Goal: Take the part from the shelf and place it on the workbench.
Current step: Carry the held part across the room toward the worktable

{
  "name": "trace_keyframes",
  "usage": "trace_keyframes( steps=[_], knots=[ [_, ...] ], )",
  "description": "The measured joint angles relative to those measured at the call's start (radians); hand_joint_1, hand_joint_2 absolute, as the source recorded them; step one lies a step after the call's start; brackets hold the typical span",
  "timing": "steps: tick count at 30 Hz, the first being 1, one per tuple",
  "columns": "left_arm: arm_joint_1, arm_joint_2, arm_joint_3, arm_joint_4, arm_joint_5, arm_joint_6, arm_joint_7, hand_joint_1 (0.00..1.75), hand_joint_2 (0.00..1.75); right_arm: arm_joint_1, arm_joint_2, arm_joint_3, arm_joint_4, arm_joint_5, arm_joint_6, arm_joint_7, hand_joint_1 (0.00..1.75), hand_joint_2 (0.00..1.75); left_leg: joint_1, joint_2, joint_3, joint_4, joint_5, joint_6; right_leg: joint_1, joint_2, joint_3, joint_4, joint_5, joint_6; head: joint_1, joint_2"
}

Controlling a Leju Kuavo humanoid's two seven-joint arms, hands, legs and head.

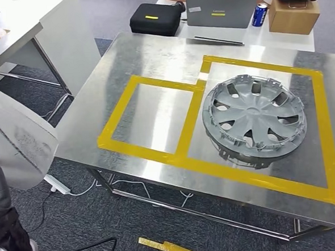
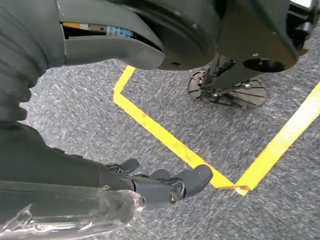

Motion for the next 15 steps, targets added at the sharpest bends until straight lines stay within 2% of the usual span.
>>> trace_keyframes(
  steps=[1, 2, 3, 4, 6, 7, 9, 12, 13, 15],
  knots=[
    [-0.010, 0.003, 0.007, 0.014, 0.005, -0.016, 0.005, 1.75, 1.75, -0.001, 0.000, 0.000, 0.000, 0.002, 0.002, -0.002, 0.00, 1.75, 0.000, 0.000, -0.032, 0.061, -0.022, -0.003, 0.000, 0.000, 0.000, 0.000, -0.001, -0.001, 0.000, 0.000],
    [-0.020, 0.004, 0.014, 0.028, 0.008, -0.025, 0.006, 1.75, 1.75, -0.002, -0.001, 0.000, 0.000, 0.003, 0.004, -0.003, 0.00, 1.75, 0.001, 0.000, -0.054, 0.100, -0.027, -0.004, 0.001, 0.000, 0.000, 0.001, -0.001, -0.002, 0.000, 0.000],
    [-0.029, 0.005, 0.021, 0.040, 0.009, -0.029, 0.007, 1.75, 1.75, -0.003, -0.001, 0.001, 0.000, 0.003, 0.005, -0.004, 0.00, 1.75, 0.001, 0.000, -0.060, 0.105, -0.012, -0.005, 0.001, 0.001, 0.001, 0.001, -0.002, -0.003, 0.000, 0.000],
    [-0.038, 0.006, 0.028, 0.049, 0.012, -0.031, 0.007, 1.75, 1.75, -0.004, -0.002, 0.001, 0.001, 0.003, 0.005, -0.005, 0.00, 1.75, 0.001, 0.000, -0.049, 0.073, 0.021, -0.004, 0.001, 0.002, 0.003, 0.002, -0.003, -0.003, 0.000, 0.000],
    [-0.057, 0.006, 0.039, 0.064, 0.018, -0.035, 0.007, 1.75, 1.75, -0.006, -0.002, 0.002, 0.002, 0.004, 0.006, -0.006, 0.00, 1.75, 0.001, 0.000, 0.001, -0.045, 0.096, -0.001, 0.004, 0.004, 0.007, 0.005, -0.008, 0.001, 0.000, 0.000],
    [-0.066, 0.006, 0.043, 0.069, 0.021, -0.038, 0.007, 1.75, 1.75, -0.007, -0.002, 0.002, 0.003, 0.004, 0.006, -0.008, 0.00, 1.75, 0.000, 0.000, 0.023, -0.098, 0.114, 0.003, 0.006, 0.005, 0.005, 0.008, -0.010, 0.005, 0.000, 0.000],
    [-0.079, 0.007, 0.047, 0.080, 0.016, -0.051, 0.009, 1.75, 1.75, -0.010, -0.003, 0.003, 0.006, 0.004, 0.006, -0.011, 0.00, 1.75, -0.002, -0.001, 0.038, -0.143, 0.117, 0.014, 0.009, 0.005, -0.001, 0.011, -0.011, 0.015, 0.001, 0.000],
    [-0.102, 0.019, 0.047, 0.106, -0.029, -0.090, 0.005, 1.75, 1.75, -0.015, -0.008, 0.006, 0.013, 0.006, 0.006, -0.019, 0.00, 1.75, 0.000, -0.001, 0.040, -0.154, 0.121, 0.033, 0.007, 0.004, -0.011, 0.021, -0.020, 0.030, 0.002, 0.000],
    [-0.111, 0.024, 0.047, 0.117, -0.041, -0.106, 0.003, 1.75, 1.75, -0.018, -0.010, 0.008, 0.016, 0.006, 0.005, -0.022, 0.00, 1.75, 0.002, -0.001, 0.043, -0.156, 0.123, 0.038, 0.006, 0.003, -0.025, 0.051, -0.038, 0.035, 0.005, 0.000],
    [-0.126, 0.028, 0.047, 0.137, -0.047, -0.133, 0.008, 1.75, 1.75, -0.023, -0.014, 0.011, 0.021, 0.004, 0.000, -0.029, 0.00, 1.75, 0.002, 0.001, 0.044, -0.157, 0.124, 0.044, 0.004, 0.002, -0.083, 0.167, -0.093, 0.043, 0.010, 0.000]
  ],
)
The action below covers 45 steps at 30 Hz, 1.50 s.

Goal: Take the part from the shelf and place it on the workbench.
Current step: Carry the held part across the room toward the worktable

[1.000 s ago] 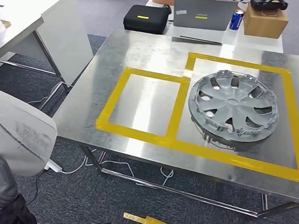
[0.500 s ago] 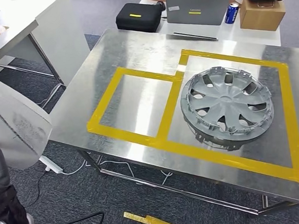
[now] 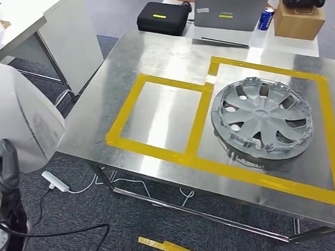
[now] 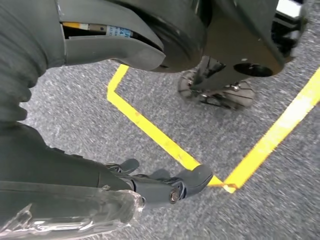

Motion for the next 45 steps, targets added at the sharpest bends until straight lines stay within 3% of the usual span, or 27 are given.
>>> trace_keyframes(
  steps=[2, 3, 4, 6, 7, 9, 12, 14, 16, 17, 18, 20, 22, 24, 28, 29, 31, 32, 33, 34, 35, 36, 38, 39, 42, 44, 45],
  knots=[
    [-0.006, 0.000, 0.000, 0.019, 0.002, -0.013, 0.008, 1.75, 1.75, -0.002, -0.003, 0.001, 0.004, -0.002, -0.006, -0.004, 0.00, 1.75, -0.001, 0.001, 0.000, 0.000, -0.001, 0.002, -0.001, 0.000, -0.061, 0.115, -0.035, 0.003, 0.000, 0.000],
    [-0.008, -0.001, 0.000, 0.027, 0.002, -0.016, 0.010, 1.75, 1.75, -0.002, -0.004, 0.001, 0.006, -0.002, -0.008, -0.005, 0.00, 1.75, -0.002, 0.001, 0.001, 0.001, -0.001, 0.002, -0.001, 0.000, -0.072, 0.128, -0.027, 0.002, 0.001, 0.000],
    [-0.010, -0.002, 0.000, 0.033, 0.003, -0.017, 0.012, 1.75, 1.75, -0.002, -0.005, 0.001, 0.008, -0.003, -0.010, -0.007, 0.00, 1.75, -0.002, 0.001, 0.002, 0.001, -0.002, 0.002, -0.001, 0.000, -0.064, 0.101, -0.001, 0.000, 0.001, 0.000],
    [-0.016, -0.002, -0.001, 0.042, 0.002, -0.018, 0.016, 1.75, 1.75, -0.003, -0.008, 0.001, 0.009, -0.003, -0.013, -0.009, 0.00, 1.75, -0.003, -0.001, 0.004, 0.001, -0.004, 0.001, 0.000, 0.000, -0.006, -0.030, 0.070, -0.010, 0.001, 0.000],
    [-0.020, -0.002, -0.001, 0.045, 0.002, -0.018, 0.018, 1.75, 1.75, -0.004, -0.009, 0.001, 0.010, -0.003, -0.014, -0.010, 0.00, 1.75, -0.005, -0.001, 0.003, 0.002, -0.005, -0.002, 0.002, 0.000, 0.024, -0.092, 0.091, -0.014, 0.000, 0.000],
    [-0.028, -0.002, -0.001, 0.053, 0.000, -0.016, 0.021, 1.75, 1.75, -0.006, -0.010, 0.002, 0.012, -0.004, -0.016, -0.010, 0.00, 1.75, -0.007, -0.002, 0.001, 0.002, -0.005, -0.011, 0.005, 0.001, 0.053, -0.149, 0.100, -0.020, 0.000, 0.000],
    [-0.039, -0.004, -0.002, 0.064, -0.006, -0.015, 0.024, 1.75, 1.75, -0.005, -0.016, 0.002, 0.015, -0.004, -0.007, -0.012, 0.00, 1.75, -0.005, -0.002, -0.001, 0.005, -0.011, -0.028, 0.003, 0.003, 0.060, -0.161, 0.105, -0.034, -0.002, 0.000],
    [-0.050, -0.004, -0.004, 0.071, -0.014, -0.011, 0.027, 1.75, 1.75, -0.005, -0.024, 0.002, 0.015, -0.005, 0.006, -0.015, 0.00, 1.75, -0.004, -0.002, -0.024, 0.061, -0.052, -0.037, -0.001, 0.002, 0.064, -0.170, 0.110, -0.044, -0.006, 0.000],
    [-0.057, -0.004, -0.006, 0.080, -0.020, -0.007, 0.029, 1.75, 1.75, -0.005, -0.032, 0.002, 0.016, -0.005, 0.013, -0.017, 0.00, 1.75, -0.002, -0.002, -0.080, 0.182, -0.113, -0.043, 0.000, 0.003, 0.065, -0.171, 0.109, -0.049, -0.009, 0.000],
    [-0.058, -0.004, -0.007, 0.085, -0.021, -0.007, 0.029, 1.75, 1.75, -0.005, -0.035, 0.002, 0.016, -0.006, 0.015, -0.018, 0.00, 1.75, -0.002, -0.002, -0.104, 0.234, -0.130, -0.045, 0.001, 0.004, 0.066, -0.170, 0.109, -0.050, -0.008, 0.000],
    [-0.059, -0.004, -0.008, 0.090, -0.021, -0.006, 0.029, 1.75, 1.75, -0.005, -0.037, 0.002, 0.017, -0.006, 0.016, -0.018, 0.00, 1.75, -0.002, -0.002, -0.117, 0.258, -0.128, -0.046, 0.001, 0.005, 0.066, -0.170, 0.109, -0.050, -0.009, 0.000],
    [-0.061, -0.004, -0.009, 0.098, -0.022, -0.005, 0.029, 1.75, 1.75, -0.005, -0.040, 0.002, 0.019, -0.006, 0.017, -0.018, 0.00, 1.75, -0.002, -0.003, -0.092, 0.202, -0.073, -0.044, 0.001, 0.010, 0.067, -0.168, 0.108, -0.049, -0.009, 0.000],
    [-0.068, -0.004, -0.010, 0.103, -0.024, -0.003, 0.030, 1.75, 1.75, -0.006, -0.041, 0.002, 0.020, -0.006, 0.018, -0.018, 0.00, 1.75, -0.002, -0.008, -0.035, 0.081, -0.013, -0.037, 0.003, 0.015, 0.065, -0.163, 0.105, -0.045, -0.009, 0.000],
    [-0.074, -0.004, -0.011, 0.107, -0.025, 0.001, 0.034, 1.75, 1.75, -0.006, -0.041, 0.002, 0.021, -0.006, 0.020, -0.019, 0.00, 1.75, -0.005, -0.013, -0.005, 0.013, 0.001, -0.029, 0.005, 0.019, 0.058, -0.157, 0.104, -0.036, -0.008, 0.000],
    [-0.081, -0.005, -0.011, 0.115, 0.002, 0.002, 0.054, 1.75, 1.75, -0.005, -0.044, 0.003, 0.023, -0.007, 0.023, -0.019, 0.00, 1.75, -0.002, -0.006, -0.001, -0.005, 0.002, -0.007, 0.004, 0.017, 0.041, -0.137, 0.090, -0.014, -0.005, 0.000],
    [-0.083, -0.007, -0.011, 0.116, 0.018, -0.002, 0.061, 1.75, 1.75, -0.006, -0.046, 0.003, 0.023, -0.007, 0.024, -0.019, 0.00, 1.75, 0.000, -0.002, 0.001, -0.008, 0.003, -0.002, 0.003, 0.012, 0.022, -0.099, 0.068, -0.009, -0.002, 0.000],
    [-0.085, -0.010, -0.010, 0.120, 0.053, -0.010, 0.071, 1.75, 1.75, -0.006, -0.046, 0.003, 0.023, -0.007, 0.025, -0.019, 0.00, 1.75, 0.001, 0.005, 0.001, -0.008, 0.003, 0.003, -0.001, 0.004, -0.040, 0.029, 0.007, 0.000, 0.004, 0.000],
    [-0.085, -0.011, -0.009, 0.122, 0.065, -0.014, 0.074, 1.75, 1.75, -0.005, -0.046, 0.004, 0.024, -0.007, 0.026, -0.019, 0.00, 1.75, 0.000, 0.008, 0.001, -0.008, 0.003, 0.003, -0.002, 0.002, -0.071, 0.090, -0.014, 0.003, 0.004, 0.000],
    [-0.085, -0.011, -0.008, 0.125, 0.072, -0.015, 0.075, 1.75, 1.75, -0.004, -0.046, 0.004, 0.024, -0.007, 0.026, -0.019, 0.00, 1.75, 0.000, 0.011, 0.002, -0.008, 0.002, 0.003, -0.002, 0.001, -0.090, 0.123, -0.017, 0.004, 0.004, 0.000],
    [-0.085, -0.012, -0.007, 0.128, 0.076, -0.015, 0.075, 1.75, 1.75, -0.004, -0.047, 0.004, 0.025, -0.007, 0.026, -0.019, 0.00, 1.75, 0.000, 0.014, 0.003, -0.007, 0.001, 0.002, -0.003, 0.000, -0.090, 0.118, -0.002, 0.005, 0.004, 0.000],
    [-0.085, -0.012, -0.006, 0.131, 0.078, -0.015, 0.074, 1.75, 1.75, -0.004, -0.048, 0.004, 0.025, -0.007, 0.027, -0.019, 0.00, 1.75, 0.000, 0.016, 0.004, -0.007, 0.000, 0.001, -0.003, -0.002, -0.070, 0.075, 0.029, 0.004, 0.004, 0.000],
    [-0.085, -0.012, -0.004, 0.134, 0.079, -0.014, 0.073, 1.75, 1.75, -0.004, -0.049, 0.004, 0.025, -0.007, 0.027, -0.019, 0.00, 1.75, 0.000, 0.018, 0.007, -0.007, -0.002, -0.002, -0.003, -0.010, -0.036, 0.005, 0.065, 0.002, 0.004, 0.000],
    [-0.086, -0.011, 0.002, 0.139, 0.076, -0.012, 0.065, 1.75, 1.75, -0.006, -0.051, 0.004, 0.025, -0.007, 0.028, -0.019, 0.00, 1.75, -0.005, 0.021, 0.010, -0.005, -0.007, -0.011, 0.000, -0.028, 0.029, -0.117, 0.104, -0.005, 0.004, 0.000],
    [-0.087, -0.009, 0.005, 0.141, 0.071, -0.014, 0.058, 1.75, 1.75, -0.007, -0.051, 0.004, 0.026, -0.007, 0.029, -0.019, 0.00, 1.75, -0.008, 0.023, 0.010, -0.004, -0.008, -0.015, 0.002, -0.033, 0.045, -0.145, 0.107, -0.010, 0.002, 0.000],
    [-0.087, -0.002, 0.011, 0.145, 0.052, -0.023, 0.040, 1.75, 1.75, -0.006, -0.051, 0.004, 0.028, -0.007, 0.031, -0.020, 0.00, 1.75, -0.007, 0.029, 0.011, -0.003, -0.012, -0.029, 0.004, -0.025, 0.049, -0.154, 0.106, -0.026, -0.001, 0.000],
    [-0.087, 0.004, 0.016, 0.146, 0.046, -0.027, 0.033, 1.75, 1.75, -0.007, -0.051, 0.004, 0.029, -0.008, 0.032, -0.020, 0.00, 1.75, -0.004, 0.022, -0.004, 0.037, -0.045, -0.039, 0.002, -0.017, 0.052, -0.158, 0.110, -0.039, -0.003, 0.000],
    [-0.087, 0.007, 0.019, 0.147, 0.045, -0.028, 0.031, 1.75, 1.75, -0.007, -0.051, 0.004, 0.030, -0.008, 0.032, -0.020, 0.00, 1.75, -0.003, 0.016, -0.026, 0.086, -0.074, -0.042, 0.001, -0.012, 0.053, -0.160, 0.110, -0.044, -0.005, 0.000]
  ],
)
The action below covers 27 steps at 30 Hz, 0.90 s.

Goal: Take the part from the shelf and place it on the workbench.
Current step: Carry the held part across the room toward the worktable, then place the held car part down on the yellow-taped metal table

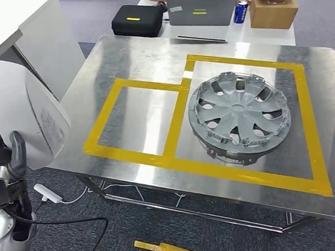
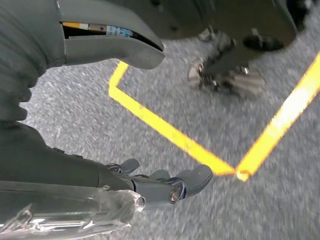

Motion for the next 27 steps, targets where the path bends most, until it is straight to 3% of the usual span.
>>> trace_keyframes(
  steps=[2, 3, 4, 5, 7, 8, 10, 13, 15, 17, 18, 19, 20, 23, 25, 27],
  knots=[
    [0.002, 0.004, 0.004, 0.003, -0.005, -0.001, -0.003, 1.75, 1.75, -0.001, 0.000, 0.000, 0.000, -0.001, 0.002, 0.000, 0.00, 1.75, 0.000, -0.005, -0.061, 0.125, -0.056, -0.001, 0.002, 0.010, 0.000, 0.000, -0.001, -0.005, -0.001, 0.000],
    [0.004, 0.005, 0.005, 0.005, -0.009, -0.001, -0.004, 1.75, 1.75, -0.001, 0.000, 0.000, 0.001, -0.001, 0.003, 0.000, 0.00, 1.75, 0.000, -0.006, -0.082, 0.165, -0.064, -0.001, 0.003, 0.015, 0.000, 0.001, -0.001, -0.006, -0.001, 0.000],
    [0.006, 0.006, 0.006, 0.007, -0.014, 0.000, -0.007, 1.75, 1.75, -0.001, 0.000, 0.000, 0.001, -0.001, 0.004, 0.000, 0.00, 1.75, 0.000, -0.007, -0.089, 0.173, -0.053, 0.001, 0.004, 0.020, 0.001, 0.001, -0.001, -0.006, -0.001, 0.000],
    [0.006, 0.006, 0.007, 0.008, -0.020, 0.001, -0.011, 1.75, 1.75, 0.000, 0.000, 0.000, 0.002, -0.001, 0.004, 0.000, 0.00, 1.75, 0.000, -0.008, -0.078, 0.145, -0.024, 0.004, 0.005, 0.026, 0.002, 0.001, -0.001, -0.006, -0.001, 0.000],
    [0.006, 0.007, 0.011, 0.009, -0.028, 0.002, -0.017, 1.75, 1.75, 0.000, 0.000, 0.000, 0.002, -0.002, 0.006, -0.001, 0.00, 1.75, -0.001, -0.020, -0.023, 0.028, 0.046, 0.014, 0.007, 0.036, 0.005, 0.002, -0.001, -0.005, 0.000, 0.000],
    [0.006, 0.008, 0.013, 0.009, -0.029, 0.003, -0.019, 1.75, 1.75, -0.001, 0.000, 0.001, 0.003, -0.002, 0.006, -0.001, 0.00, 1.75, -0.002, -0.027, 0.002, -0.028, 0.066, 0.019, 0.009, 0.041, 0.004, 0.003, -0.002, -0.003, 0.000, 0.000],
    [0.005, 0.009, 0.016, 0.009, -0.031, 0.002, -0.020, 1.75, 1.75, -0.001, 0.000, 0.001, 0.003, -0.002, 0.006, -0.002, 0.00, 1.75, -0.005, -0.036, 0.024, -0.079, 0.072, 0.025, 0.009, 0.047, -0.001, 0.004, 0.000, 0.005, 0.000, 0.000],
    [0.005, 0.009, 0.020, 0.009, -0.032, -0.002, -0.023, 1.75, 1.75, 0.002, -0.001, 0.001, 0.003, -0.002, 0.005, -0.001, 0.00, 1.75, -0.002, -0.030, 0.027, -0.092, 0.077, 0.035, 0.007, 0.045, -0.011, 0.012, -0.007, 0.021, 0.001, 0.000],
    [0.005, 0.009, 0.023, 0.009, -0.035, -0.004, -0.028, 1.75, 1.75, 0.001, -0.002, 0.001, 0.004, -0.002, 0.004, 0.001, 0.00, 1.75, 0.003, -0.024, 0.030, -0.098, 0.081, 0.043, 0.005, 0.031, -0.046, 0.083, -0.051, 0.032, 0.006, 0.000],
    [0.007, 0.009, 0.026, 0.010, -0.041, -0.005, -0.033, 1.75, 1.75, 0.000, -0.002, 0.003, 0.004, 0.000, 0.004, 0.003, 0.00, 1.75, 0.003, -0.019, 0.029, -0.098, 0.081, 0.046, 0.000, 0.018, -0.105, 0.214, -0.113, 0.042, 0.010, 0.000],
    [0.008, 0.009, 0.028, 0.011, -0.044, -0.005, -0.035, 1.75, 1.75, 0.001, -0.002, 0.004, 0.005, 0.001, 0.003, 0.004, 0.00, 1.75, 0.002, -0.017, 0.029, -0.098, 0.081, 0.046, -0.003, 0.016, -0.129, 0.264, -0.129, 0.046, 0.009, 0.000],
    [0.008, 0.009, 0.029, 0.012, -0.047, -0.005, -0.036, 1.75, 1.75, 0.002, -0.002, 0.004, 0.006, 0.001, 0.003, 0.005, 0.00, 1.75, 0.002, -0.016, 0.029, -0.097, 0.081, 0.046, -0.005, 0.014, -0.137, 0.281, -0.126, 0.048, 0.010, 0.000],
    [0.008, 0.009, 0.030, 0.014, -0.050, -0.005, -0.036, 1.75, 1.75, 0.002, -0.002, 0.004, 0.007, 0.002, 0.003, 0.005, 0.00, 1.75, 0.003, -0.015, 0.029, -0.097, 0.080, 0.045, -0.007, 0.013, -0.125, 0.259, -0.106, 0.050, 0.010, 0.000],
    [0.006, 0.009, 0.033, 0.017, -0.055, -0.006, -0.037, 1.75, 1.75, 0.000, -0.004, 0.005, 0.008, 0.003, 0.002, 0.006, 0.00, 1.75, 0.001, -0.015, 0.031, -0.095, 0.076, 0.037, -0.010, 0.007, -0.026, 0.071, -0.025, 0.047, 0.010, 0.000],
    [0.000, 0.013, 0.038, 0.020, -0.062, -0.007, -0.038, 1.75, 1.75, -0.003, -0.005, 0.005, 0.009, 0.004, 0.003, 0.007, 0.00, 1.75, -0.002, -0.014, 0.028, -0.092, 0.075, 0.026, -0.007, 0.004, 0.008, 0.009, -0.017, 0.039, 0.008, 0.000],
    [-0.013, 0.021, 0.045, 0.030, -0.069, -0.012, -0.038, 1.75, 1.75, -0.003, -0.005, 0.006, 0.010, 0.006, 0.006, 0.008, 0.00, 1.75, -0.001, -0.013, 0.026, -0.091, 0.076, 0.016, -0.005, 0.006, 0.010, 0.006, -0.017, 0.027, 0.007, 0.000]
  ],
)
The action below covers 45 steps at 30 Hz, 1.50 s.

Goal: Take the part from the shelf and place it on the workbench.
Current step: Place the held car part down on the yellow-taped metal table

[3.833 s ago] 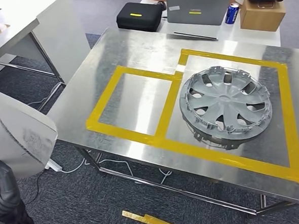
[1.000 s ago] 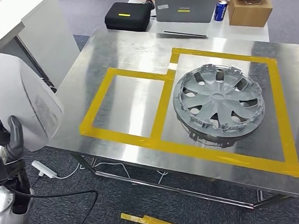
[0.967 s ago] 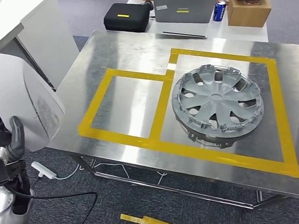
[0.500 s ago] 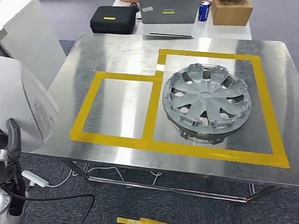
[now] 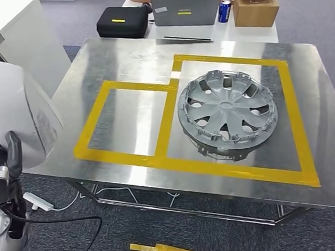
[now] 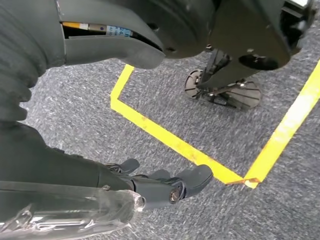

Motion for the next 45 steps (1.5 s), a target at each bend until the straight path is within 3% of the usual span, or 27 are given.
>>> trace_keyframes(
  steps=[2, 3, 5, 7, 8, 9, 11, 12, 14, 17, 19, 21, 22, 23, 24, 26, 28, 31, 33, 36, 38, 39, 42, 43, 45],
  knots=[
    [-0.017, 0.009, 0.010, 0.013, -0.001, -0.007, 0.002, 1.75, 1.75, 0.001, 0.000, 0.001, 0.001, 0.001, 0.003, 0.001, 0.00, 1.75, 0.003, 0.000, -0.008, 0.019, -0.018, -0.010, -0.001, 0.001, 0.001, -0.004, 0.004, -0.012, -0.002, 0.000],
    [-0.027, 0.013, 0.015, 0.020, 0.001, -0.010, 0.005, 1.75, 1.75, 0.001, -0.001, 0.003, 0.001, 0.002, 0.003, 0.001, 0.00, 1.75, 0.004, 0.000, -0.022, 0.053, -0.041, -0.013, -0.002, 0.001, 0.003, -0.006, 0.005, -0.018, -0.003, 0.000],
    [-0.048, 0.017, 0.025, 0.039, 0.018, -0.021, 0.022, 1.75, 1.75, 0.000, -0.001, 0.006, 0.001, 0.003, 0.005, 0.002, 0.00, 1.75, 0.004, -0.001, -0.079, 0.172, -0.100, -0.017, 0.000, 0.002, 0.004, -0.007, 0.005, -0.025, -0.005, 0.000],
    [-0.067, 0.017, 0.032, 0.065, 0.046, -0.031, 0.052, 1.75, 1.75, -0.001, -0.001, 0.009, 0.002, 0.005, 0.005, 0.004, 0.00, 1.75, 0.005, -0.001, -0.126, 0.263, -0.123, -0.018, 0.003, 0.003, 0.005, -0.007, 0.004, -0.028, -0.005, 0.000],
    [-0.080, 0.017, 0.035, 0.080, 0.059, -0.028, 0.067, 1.75, 1.75, -0.001, -0.001, 0.010, 0.002, 0.005, 0.003, 0.006, 0.00, 1.75, 0.004, -0.001, -0.128, 0.261, -0.105, -0.016, 0.004, 0.004, 0.006, -0.007, 0.003, -0.029, -0.005, 0.000],
    [-0.096, 0.015, 0.038, 0.095, 0.070, -0.019, 0.081, 1.75, 1.75, -0.002, -0.001, 0.011, 0.002, 0.004, -0.001, 0.008, 0.00, 1.75, 0.004, -0.001, -0.113, 0.224, -0.071, -0.013, 0.005, 0.005, 0.008, -0.006, 0.002, -0.029, -0.005, 0.000],
    [-0.134, 0.011, 0.044, 0.125, 0.084, 0.014, 0.101, 1.75, 1.75, -0.003, 0.003, 0.014, 0.002, 0.002, -0.016, 0.016, 0.00, 1.75, 0.002, -0.002, -0.060, 0.106, -0.001, -0.005, 0.009, 0.008, 0.011, -0.005, 0.001, -0.027, -0.005, 0.000],
    [-0.154, 0.009, 0.047, 0.140, 0.086, 0.032, 0.106, 1.75, 1.75, -0.006, 0.006, 0.014, 0.002, 0.002, -0.024, 0.018, 0.00, 1.75, 0.001, -0.003, -0.038, 0.057, 0.014, -0.001, 0.011, 0.009, 0.009, -0.003, 0.000, -0.025, -0.005, 0.000],
    [-0.191, 0.008, 0.050, 0.173, 0.073, 0.068, 0.105, 1.75, 1.75, -0.011, 0.012, 0.015, 0.004, 0.002, -0.034, 0.022, 0.00, 1.75, -0.003, -0.005, -0.023, 0.017, 0.012, 0.005, 0.013, 0.010, 0.002, -0.002, 0.002, -0.017, -0.004, 0.000],
    [-0.240, 0.017, 0.052, 0.228, 0.040, 0.106, 0.083, 1.75, 1.75, -0.013, 0.014, 0.018, 0.008, 0.007, -0.034, 0.022, 0.00, 1.75, 0.001, -0.004, -0.020, 0.004, 0.016, 0.017, 0.012, 0.010, -0.009, 0.011, -0.007, -0.002, -0.002, 0.000],
    [-0.279, 0.031, 0.057, 0.276, 0.028, 0.111, 0.064, 1.75, 1.75, -0.014, 0.011, 0.023, 0.008, 0.014, -0.023, 0.018, 0.00, 1.75, 0.005, -0.002, -0.018, 0.000, 0.019, 0.025, 0.009, 0.008, -0.053, 0.095, -0.053, 0.008, 0.002, 0.000],
    [-0.312, 0.047, 0.063, 0.330, 0.012, 0.107, 0.045, 1.75, 1.75, -0.015, 0.005, 0.027, 0.009, 0.019, -0.009, 0.013, 0.00, 1.75, 0.004, 0.000, -0.018, 0.000, 0.019, 0.028, 0.005, 0.007, -0.121, 0.229, -0.105, 0.015, 0.004, 0.000],
    [-0.325, 0.055, 0.066, 0.360, 0.000, 0.102, 0.036, 1.75, 1.75, -0.014, 0.002, 0.029, 0.009, 0.020, -0.002, 0.012, 0.00, 1.75, 0.003, 0.001, -0.018, 0.000, 0.019, 0.028, 0.004, 0.007, -0.144, 0.271, -0.113, 0.017, 0.004, 0.000],
    [-0.338, 0.064, 0.067, 0.387, -0.012, 0.096, 0.028, 1.75, 1.75, -0.014, -0.001, 0.030, 0.009, 0.021, 0.003, 0.012, 0.00, 1.75, 0.002, 0.001, -0.017, 0.001, 0.019, 0.028, 0.004, 0.007, -0.151, 0.279, -0.103, 0.017, 0.004, 0.000],
    [-0.349, 0.072, 0.069, 0.415, -0.023, 0.089, 0.021, 1.75, 1.75, -0.014, -0.005, 0.032, 0.009, 0.021, 0.008, 0.011, 0.00, 1.75, 0.002, 0.001, -0.017, 0.001, 0.019, 0.028, 0.004, 0.007, -0.138, 0.247, -0.075, 0.015, 0.004, 0.000],
    [-0.370, 0.086, 0.070, 0.458, -0.036, 0.081, 0.012, 1.75, 1.75, -0.016, -0.010, 0.036, 0.009, 0.022, 0.014, 0.010, 0.00, 1.75, 0.000, 0.001, -0.015, 0.001, 0.017, 0.025, 0.005, 0.006, -0.073, 0.112, -0.010, 0.009, 0.004, 0.000],
    [-0.389, 0.097, 0.072, 0.492, -0.050, 0.076, 0.007, 1.75, 1.75, -0.020, -0.014, 0.040, 0.009, 0.022, 0.017, 0.009, 0.00, 1.75, -0.003, 0.001, -0.017, 0.003, 0.017, 0.016, 0.007, 0.005, -0.023, 0.014, 0.017, 0.000, 0.003, 0.000],
    [-0.415, 0.107, 0.071, 0.540, -0.083, 0.060, 0.005, 1.75, 1.75, -0.022, -0.017, 0.042, 0.009, 0.023, 0.019, 0.007, 0.00, 1.75, -0.002, 0.001, -0.019, 0.002, 0.017, 0.001, 0.008, 0.007, -0.013, -0.004, 0.019, -0.015, 0.003, 0.000],
    [-0.429, 0.110, 0.069, 0.566, -0.096, 0.052, 0.005, 1.75, 1.75, -0.025, -0.018, 0.043, 0.009, 0.023, 0.019, 0.005, 0.00, 1.75, 0.000, 0.000, -0.031, 0.032, -0.009, -0.009, 0.005, 0.007, -0.010, -0.012, 0.024, -0.026, -0.001, 0.000],
    [-0.441, 0.110, 0.064, 0.598, -0.101, 0.049, 0.004, 1.75, 1.75, -0.028, -0.018, 0.046, 0.009, 0.023, 0.020, 0.004, 0.00, 1.75, 0.002, -0.001, -0.107, 0.199, -0.094, -0.018, 0.004, 0.008, -0.008, -0.014, 0.025, -0.033, -0.006, 0.000],
    [-0.441, 0.109, 0.062, 0.613, -0.099, 0.047, 0.005, 1.75, 1.75, -0.027, -0.018, 0.048, 0.009, 0.023, 0.020, 0.004, 0.00, 1.75, 0.003, -0.001, -0.141, 0.267, -0.104, -0.021, 0.005, 0.009, -0.008, -0.013, 0.024, -0.034, -0.005, 0.000],
    [-0.441, 0.108, 0.062, 0.619, -0.094, 0.046, 0.009, 1.75, 1.75, -0.027, -0.019, 0.048, 0.009, 0.022, 0.020, 0.004, 0.00, 1.75, 0.003, -0.001, -0.134, 0.248, -0.080, -0.021, 0.005, 0.010, -0.007, -0.012, 0.024, -0.033, -0.005, 0.000],
    [-0.451, 0.096, 0.061, 0.627, -0.072, 0.044, 0.023, 1.75, 1.75, -0.028, -0.019, 0.049, 0.009, 0.022, 0.018, 0.003, 0.00, 1.75, 0.004, -0.001, -0.057, 0.077, 0.014, -0.015, 0.007, 0.012, -0.010, -0.006, 0.020, -0.027, -0.005, 0.000],
    [-0.455, 0.090, 0.061, 0.628, -0.068, 0.041, 0.025, 1.75, 1.75, -0.028, -0.019, 0.049, 0.009, 0.022, 0.017, 0.003, 0.00, 1.75, 0.003, -0.001, -0.040, 0.037, 0.024, -0.011, 0.008, 0.012, -0.013, -0.004, 0.020, -0.022, -0.005, 0.000],
    [-0.459, 0.075, 0.059, 0.630, -0.062, 0.030, 0.027, 1.75, 1.75, -0.028, -0.019, 0.050, 0.009, 0.023, 0.015, 0.003, 0.00, 1.75, -0.001, -0.002, -0.032, 0.012, 0.021, -0.002, 0.011, 0.011, -0.020, -0.002, 0.021, -0.013, -0.004, 0.000]
  ],
)
